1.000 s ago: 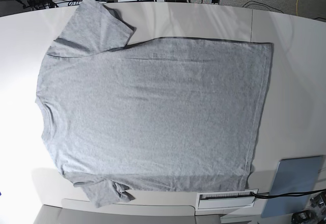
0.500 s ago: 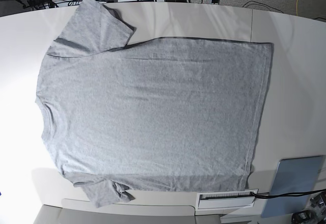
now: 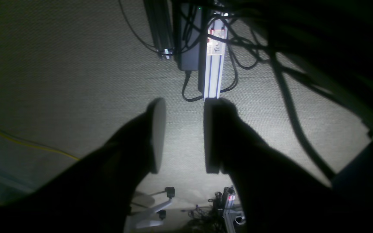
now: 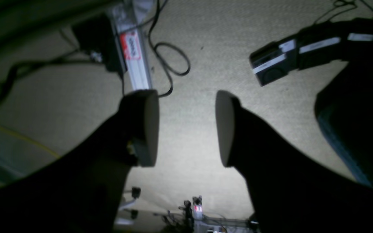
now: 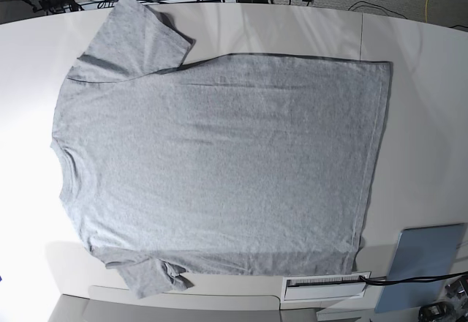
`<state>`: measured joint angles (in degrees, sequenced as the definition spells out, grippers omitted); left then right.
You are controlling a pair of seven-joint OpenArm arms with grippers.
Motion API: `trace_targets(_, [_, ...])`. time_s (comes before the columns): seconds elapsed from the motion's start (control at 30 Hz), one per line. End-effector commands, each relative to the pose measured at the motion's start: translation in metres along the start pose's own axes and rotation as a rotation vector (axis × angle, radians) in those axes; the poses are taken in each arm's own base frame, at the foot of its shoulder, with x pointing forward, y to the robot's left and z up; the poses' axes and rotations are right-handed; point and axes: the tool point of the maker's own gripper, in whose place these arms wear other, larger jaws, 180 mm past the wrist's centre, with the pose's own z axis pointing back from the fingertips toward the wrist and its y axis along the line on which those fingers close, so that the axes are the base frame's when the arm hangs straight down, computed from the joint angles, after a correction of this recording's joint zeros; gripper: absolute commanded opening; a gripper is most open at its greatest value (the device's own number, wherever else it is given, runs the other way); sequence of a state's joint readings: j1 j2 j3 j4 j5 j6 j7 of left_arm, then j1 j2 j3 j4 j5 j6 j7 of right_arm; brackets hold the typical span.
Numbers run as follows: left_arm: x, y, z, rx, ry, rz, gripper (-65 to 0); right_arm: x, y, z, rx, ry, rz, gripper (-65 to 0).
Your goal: Fold the T-shirt properly
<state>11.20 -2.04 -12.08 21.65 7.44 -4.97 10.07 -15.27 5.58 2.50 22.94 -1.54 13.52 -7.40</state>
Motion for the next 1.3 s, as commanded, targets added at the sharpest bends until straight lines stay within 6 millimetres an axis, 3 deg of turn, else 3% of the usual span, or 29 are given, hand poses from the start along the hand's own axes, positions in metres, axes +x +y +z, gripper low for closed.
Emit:
trace_targets(0.0, [-0.009, -0.001, 0.001, -0.004, 0.005, 0.0, -43.3, -0.009, -0.007, 0.004, -0.009, 0.007, 0.006, -36.4])
trace_targets(0.3, [-0.035, 0.009, 0.031, -0.01, -0.062, -0.025, -43.3, -0.038, -0.033, 0.04, -0.058, -0.018, 0.083, -36.4])
trace_targets(0.5, [-0.034, 0.018, 0.072, -0.055, -0.134, -0.054, -43.3, -0.042, -0.017, 0.077, 0.014, -0.059, 0.181, -36.4])
trace_targets(0.67, [-0.017, 0.042, 0.12, -0.011, -0.23, -0.169, -43.3, -0.032, -0.01, 0.124, 0.053, -0.138, 0.218, -36.4])
trace_targets(0.97, [0.03, 0.069, 0.224, 0.148, -0.417, -0.503, -43.3, 0.003, -0.027, 0.226, 0.003, -0.244, 0.451, -36.4])
trace_targets(1.1, [0.069, 0.075, 0.258, 0.253, -0.496, -0.713, -43.2, 0.042, -0.045, 0.27, -0.09, -0.341, 0.532, -36.4])
trace_targets(1.27, [0.126, 0.081, 0.281, 0.369, -0.598, -0.909, -43.2, 0.103, -0.064, 0.322, -0.253, -0.486, 0.622, -36.4])
